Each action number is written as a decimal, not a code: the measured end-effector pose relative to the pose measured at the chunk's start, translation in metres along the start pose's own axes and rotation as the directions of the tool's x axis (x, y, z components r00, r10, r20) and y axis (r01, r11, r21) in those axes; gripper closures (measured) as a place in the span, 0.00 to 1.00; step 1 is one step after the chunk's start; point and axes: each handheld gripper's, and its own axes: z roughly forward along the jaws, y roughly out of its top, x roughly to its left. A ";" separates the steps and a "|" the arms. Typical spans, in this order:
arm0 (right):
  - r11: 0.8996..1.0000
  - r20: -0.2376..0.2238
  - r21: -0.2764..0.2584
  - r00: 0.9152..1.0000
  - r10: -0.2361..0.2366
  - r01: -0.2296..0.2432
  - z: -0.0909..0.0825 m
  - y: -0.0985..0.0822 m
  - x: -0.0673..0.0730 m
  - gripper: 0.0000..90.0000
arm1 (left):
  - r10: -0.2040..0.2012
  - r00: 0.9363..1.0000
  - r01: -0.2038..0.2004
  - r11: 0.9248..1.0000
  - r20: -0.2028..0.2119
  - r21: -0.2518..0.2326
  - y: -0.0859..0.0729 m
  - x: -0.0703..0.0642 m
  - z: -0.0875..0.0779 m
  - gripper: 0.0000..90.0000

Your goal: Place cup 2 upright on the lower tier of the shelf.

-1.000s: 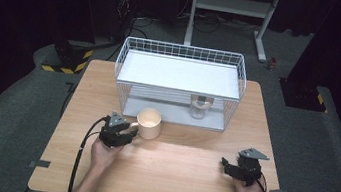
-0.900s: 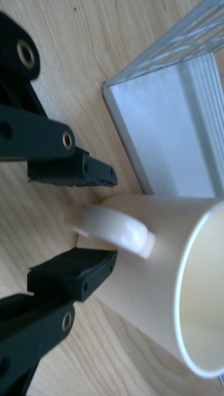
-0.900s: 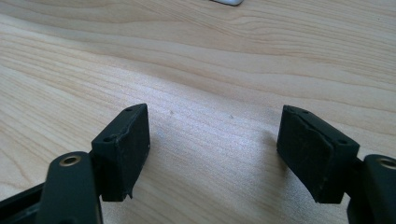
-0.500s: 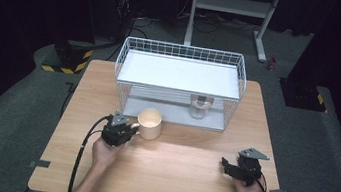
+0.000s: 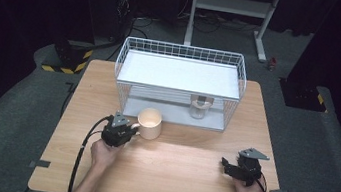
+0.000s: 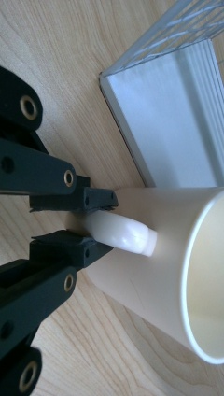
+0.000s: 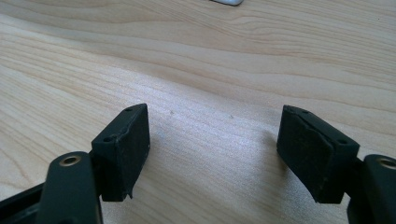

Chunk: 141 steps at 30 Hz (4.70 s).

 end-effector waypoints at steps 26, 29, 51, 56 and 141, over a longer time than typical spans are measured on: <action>1.000 0.000 0.000 1.000 0.000 0.000 0.000 0.000 0.000 0.29 | 0.021 1.000 -0.021 0.999 0.010 -0.043 -0.003 -0.004 -0.012 0.89; 1.000 0.000 0.000 1.000 0.000 0.000 0.000 0.000 0.000 0.29 | 0.023 1.000 -0.023 0.998 0.010 -0.051 -0.004 -0.004 -0.015 0.89; 1.000 0.000 0.000 1.000 0.000 0.000 0.000 0.000 0.000 0.28 | 0.006 1.000 -0.003 0.993 0.021 -0.119 0.002 -0.008 -0.029 0.91; 1.000 0.000 0.000 1.000 0.000 0.000 0.000 0.000 0.000 0.28 | -0.003 1.000 0.006 0.990 0.020 -0.139 0.007 -0.007 -0.031 0.92; 1.000 0.000 0.000 1.000 0.002 -0.002 0.000 0.000 0.000 0.29 | -0.224 0.935 0.152 0.954 -0.276 -0.260 0.059 0.010 0.049 0.92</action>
